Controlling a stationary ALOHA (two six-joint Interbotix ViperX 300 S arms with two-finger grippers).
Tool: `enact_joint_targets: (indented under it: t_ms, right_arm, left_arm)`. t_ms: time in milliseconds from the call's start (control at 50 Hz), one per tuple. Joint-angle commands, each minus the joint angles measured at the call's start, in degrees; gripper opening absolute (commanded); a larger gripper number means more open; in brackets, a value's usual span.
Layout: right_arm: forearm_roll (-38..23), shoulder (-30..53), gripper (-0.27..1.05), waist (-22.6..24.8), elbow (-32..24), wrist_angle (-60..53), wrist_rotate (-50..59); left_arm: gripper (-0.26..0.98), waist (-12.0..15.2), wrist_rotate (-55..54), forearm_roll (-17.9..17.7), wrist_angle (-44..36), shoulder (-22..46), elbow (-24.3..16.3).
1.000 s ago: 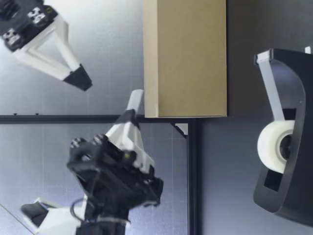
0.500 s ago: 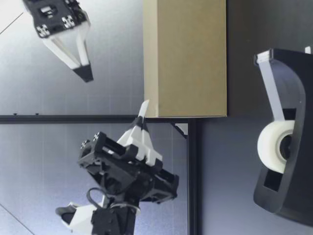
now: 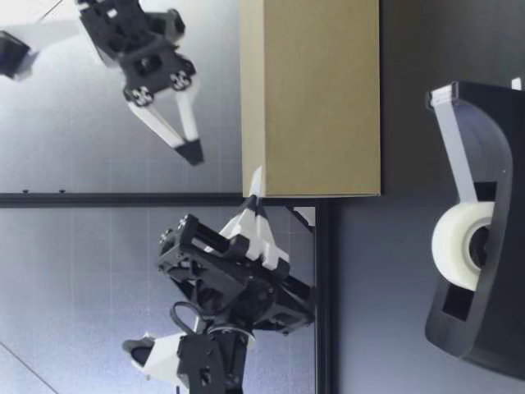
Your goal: Cut a small piece of tape from the tape dispenser then place it on the cardboard box's edge.
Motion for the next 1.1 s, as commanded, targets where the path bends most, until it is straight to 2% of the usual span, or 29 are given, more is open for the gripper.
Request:
enact_joint_targets:
  t_ms: [0,440,1080]
  right_arm:
    - [0.00,0.53,-0.10,-0.70,-2.20,-0.62,-0.18]
    - [0.00,6.68,-0.10,-2.20,-5.27,0.00,-0.44]
    - [0.09,10.81,-0.10,-4.13,-7.82,0.97,-0.53]
  left_arm:
    - [-0.13,0.53,0.09,0.26,-0.62,-0.62,-1.32]
    - [-0.13,1.14,0.00,0.18,-0.09,0.00,-1.58]
    - [-0.13,1.14,0.00,0.18,0.18,0.53,-1.67]
